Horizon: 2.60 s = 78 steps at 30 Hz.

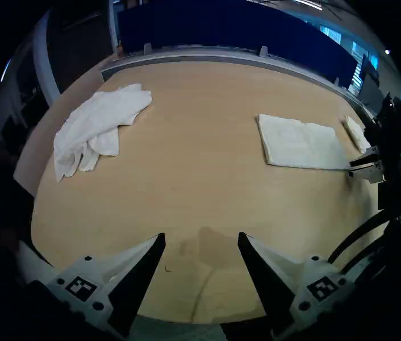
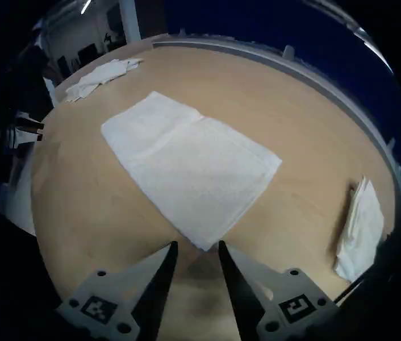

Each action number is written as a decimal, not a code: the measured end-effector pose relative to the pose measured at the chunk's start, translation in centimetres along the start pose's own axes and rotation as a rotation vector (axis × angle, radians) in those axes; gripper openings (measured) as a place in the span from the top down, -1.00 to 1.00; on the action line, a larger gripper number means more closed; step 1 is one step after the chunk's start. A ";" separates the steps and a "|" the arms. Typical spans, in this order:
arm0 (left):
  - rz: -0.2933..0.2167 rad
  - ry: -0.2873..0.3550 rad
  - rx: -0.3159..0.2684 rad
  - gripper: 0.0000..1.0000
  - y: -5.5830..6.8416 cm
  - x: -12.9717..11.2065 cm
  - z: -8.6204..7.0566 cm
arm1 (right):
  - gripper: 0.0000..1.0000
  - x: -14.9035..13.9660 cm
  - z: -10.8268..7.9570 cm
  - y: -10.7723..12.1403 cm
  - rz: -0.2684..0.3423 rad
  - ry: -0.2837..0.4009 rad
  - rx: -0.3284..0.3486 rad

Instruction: Fold towel

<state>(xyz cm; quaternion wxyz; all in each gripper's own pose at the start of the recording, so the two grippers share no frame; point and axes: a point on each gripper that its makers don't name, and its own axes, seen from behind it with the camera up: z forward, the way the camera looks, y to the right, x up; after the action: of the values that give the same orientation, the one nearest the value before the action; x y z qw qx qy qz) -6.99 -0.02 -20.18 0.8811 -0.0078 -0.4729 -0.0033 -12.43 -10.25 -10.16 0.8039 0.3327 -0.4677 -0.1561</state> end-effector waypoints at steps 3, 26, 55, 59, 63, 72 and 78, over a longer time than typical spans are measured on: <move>-0.014 -0.005 0.005 -0.90 -0.3 -0.7 -0.4 | 0.39 0.0 0.2 0.3 0.004 0.003 -0.011; -0.018 -0.012 -0.002 -0.90 -0.2 -1.5 -0.6 | 0.90 2.5 -1.2 0.7 -0.008 0.066 -0.031; -0.049 0.016 -0.017 -0.90 -1.6 -1.9 -2.0 | 0.90 15.1 -4.3 -3.2 -0.191 0.189 -0.012; -0.056 0.020 -0.014 -0.90 -2.1 -2.0 -2.5 | 0.90 16.8 -3.8 -4.4 -0.219 0.199 0.006; -0.065 0.029 -0.010 -0.90 -2.6 -2.0 -2.9 | 0.90 19.0 -2.5 -6.3 -0.260 0.207 0.035; -0.103 0.049 0.018 -0.90 -4.3 -2.3 -4.2 | 0.90 21.0 3.2 -12.9 -0.340 0.171 0.162; -0.148 0.050 0.029 -0.90 -5.0 -3.0 -4.7 | 0.90 18.9 8.7 -16.7 -0.310 0.090 0.247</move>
<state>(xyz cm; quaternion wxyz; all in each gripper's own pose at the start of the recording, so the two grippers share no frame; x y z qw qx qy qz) -4.77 -5.11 -25.25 0.8899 0.0400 -0.4502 -0.0615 -9.14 -36.44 -6.26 0.7434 0.5032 -0.3903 -0.2045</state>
